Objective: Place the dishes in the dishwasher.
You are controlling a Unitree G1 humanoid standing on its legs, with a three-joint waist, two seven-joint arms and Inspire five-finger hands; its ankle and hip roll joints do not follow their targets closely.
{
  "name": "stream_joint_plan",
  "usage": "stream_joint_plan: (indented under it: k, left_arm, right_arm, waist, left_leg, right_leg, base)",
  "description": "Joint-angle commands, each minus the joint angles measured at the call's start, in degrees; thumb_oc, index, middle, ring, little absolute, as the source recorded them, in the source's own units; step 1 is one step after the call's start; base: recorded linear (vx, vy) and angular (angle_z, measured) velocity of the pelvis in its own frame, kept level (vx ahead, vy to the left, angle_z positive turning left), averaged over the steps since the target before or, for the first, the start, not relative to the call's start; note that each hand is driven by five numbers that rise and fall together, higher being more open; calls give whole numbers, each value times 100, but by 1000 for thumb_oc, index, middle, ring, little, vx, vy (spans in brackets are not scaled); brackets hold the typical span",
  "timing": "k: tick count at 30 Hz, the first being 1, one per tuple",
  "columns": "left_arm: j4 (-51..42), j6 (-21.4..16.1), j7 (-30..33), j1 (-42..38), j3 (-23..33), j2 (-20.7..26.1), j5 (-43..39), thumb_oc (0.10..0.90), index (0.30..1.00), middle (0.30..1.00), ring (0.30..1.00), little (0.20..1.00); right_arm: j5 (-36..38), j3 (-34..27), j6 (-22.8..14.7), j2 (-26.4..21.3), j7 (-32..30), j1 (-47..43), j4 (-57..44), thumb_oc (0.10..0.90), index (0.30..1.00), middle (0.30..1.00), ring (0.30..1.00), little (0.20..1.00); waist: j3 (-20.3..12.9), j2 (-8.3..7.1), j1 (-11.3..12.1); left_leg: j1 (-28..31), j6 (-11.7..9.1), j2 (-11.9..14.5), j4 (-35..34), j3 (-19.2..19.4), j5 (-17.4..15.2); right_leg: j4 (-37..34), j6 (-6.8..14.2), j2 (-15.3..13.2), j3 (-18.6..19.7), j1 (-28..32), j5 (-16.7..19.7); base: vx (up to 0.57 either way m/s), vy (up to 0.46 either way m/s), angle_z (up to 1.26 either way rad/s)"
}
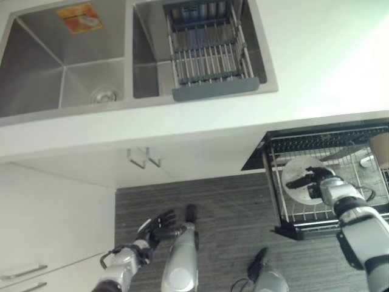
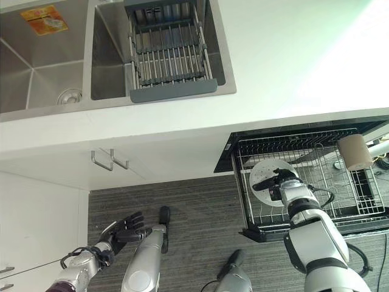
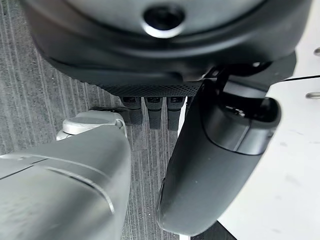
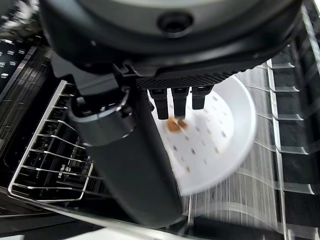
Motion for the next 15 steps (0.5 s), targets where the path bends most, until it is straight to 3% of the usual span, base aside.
stream_joint_plan:
  k: [1, 7, 12, 15]
  left_arm:
    - [30, -139, -12, -34, 67, 62, 216, 800, 900, 900, 900, 900]
    - [74, -128, 7, 122, 281, 94, 281, 800, 900, 900, 900, 900]
    - [230, -304, 17, 402, 550, 35, 372, 800, 900, 900, 900, 900]
    - [282, -369, 78, 476, 621, -28, 399, 800, 900, 900, 900, 900]
  right_arm:
    - [538, -121, -429, -603, 306, -112, -351, 800, 900, 900, 900, 900]
    - [1147, -620, -725, -831, 530, 343, -1115, 800, 900, 900, 900, 900]
    - [2200, -1543, -779, -1002, 211, 1178, -2785, 800, 900, 900, 900, 900]
    - [2478, -1991, -854, -1032, 308, 1529, -3288, 800, 900, 900, 900, 900]
  waist:
    - [-36, -21, 35]
    - [-80, -144, -139]
    - [-152, -273, -497]
    - [-199, -326, -651]
  left_leg:
    - [621, -261, 291, 435, 305, -1221]
    - [753, -303, 419, 435, 439, -1217]
    - [916, -356, 593, 435, 655, -1234]
    - [978, -368, 655, 435, 756, -1251]
  right_leg:
    - [345, -44, 206, 132, -434, -108]
    - [345, -33, 254, 176, -382, -94]
    - [345, -55, 367, 335, -363, -134]
    - [345, -67, 421, 421, -370, -167]
  base:
    - [-26, -4, -8]
    - [-10, -8, -14]
    - [-10, 4, -16]
    - [-17, 6, -27]
